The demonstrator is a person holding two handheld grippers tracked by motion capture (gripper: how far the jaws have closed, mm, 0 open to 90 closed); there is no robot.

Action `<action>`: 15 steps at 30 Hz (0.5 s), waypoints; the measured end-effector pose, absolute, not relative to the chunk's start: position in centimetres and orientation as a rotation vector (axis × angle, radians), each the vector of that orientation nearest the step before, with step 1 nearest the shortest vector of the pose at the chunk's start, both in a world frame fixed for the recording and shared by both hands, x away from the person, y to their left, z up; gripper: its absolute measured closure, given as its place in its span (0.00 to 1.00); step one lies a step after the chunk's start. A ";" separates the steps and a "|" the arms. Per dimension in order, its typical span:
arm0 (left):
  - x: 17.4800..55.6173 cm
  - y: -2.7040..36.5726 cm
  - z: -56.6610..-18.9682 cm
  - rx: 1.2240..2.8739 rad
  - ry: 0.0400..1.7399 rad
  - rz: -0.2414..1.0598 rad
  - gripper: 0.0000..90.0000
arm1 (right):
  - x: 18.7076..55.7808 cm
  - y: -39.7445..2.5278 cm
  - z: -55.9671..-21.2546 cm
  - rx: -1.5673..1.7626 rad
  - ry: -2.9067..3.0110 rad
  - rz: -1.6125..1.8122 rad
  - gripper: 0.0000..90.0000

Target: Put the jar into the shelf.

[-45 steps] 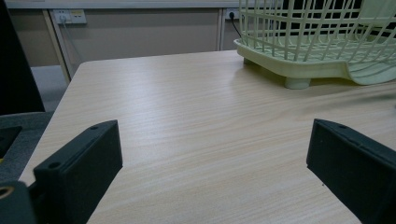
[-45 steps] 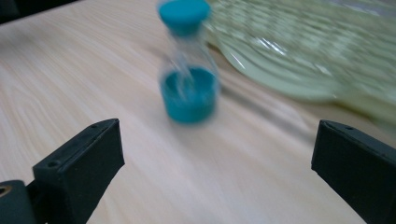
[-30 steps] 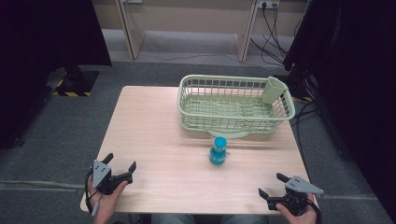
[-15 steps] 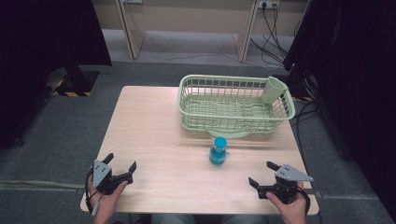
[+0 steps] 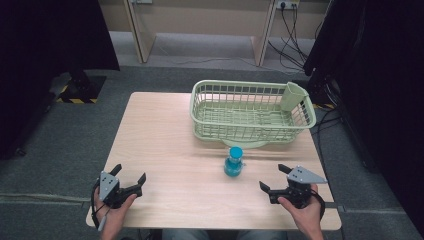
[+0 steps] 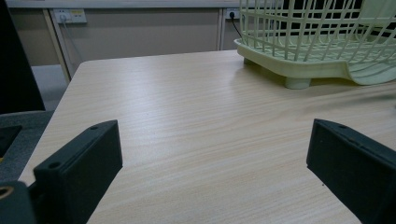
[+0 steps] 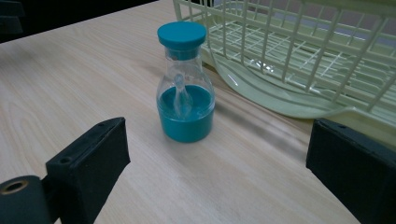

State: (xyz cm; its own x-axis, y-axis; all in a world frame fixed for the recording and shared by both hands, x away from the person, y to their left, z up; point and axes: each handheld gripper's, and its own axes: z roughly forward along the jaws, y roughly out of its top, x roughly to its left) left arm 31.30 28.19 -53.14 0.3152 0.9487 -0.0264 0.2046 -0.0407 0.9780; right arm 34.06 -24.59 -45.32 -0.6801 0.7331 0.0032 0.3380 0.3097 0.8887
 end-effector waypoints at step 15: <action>31.3 28.2 -53.1 1.501 1.107 0.864 0.03 | 36.3 -22.4 -44.7 0.934 2.225 1.311 0.09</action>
State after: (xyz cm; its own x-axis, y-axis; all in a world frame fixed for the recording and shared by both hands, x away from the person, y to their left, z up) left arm 31.31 28.20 -53.14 0.3157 0.9485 -0.0270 0.2047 -0.0403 0.9780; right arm 36.28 -22.37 -44.70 -0.7004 0.7137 -0.0002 0.3457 0.3395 0.8748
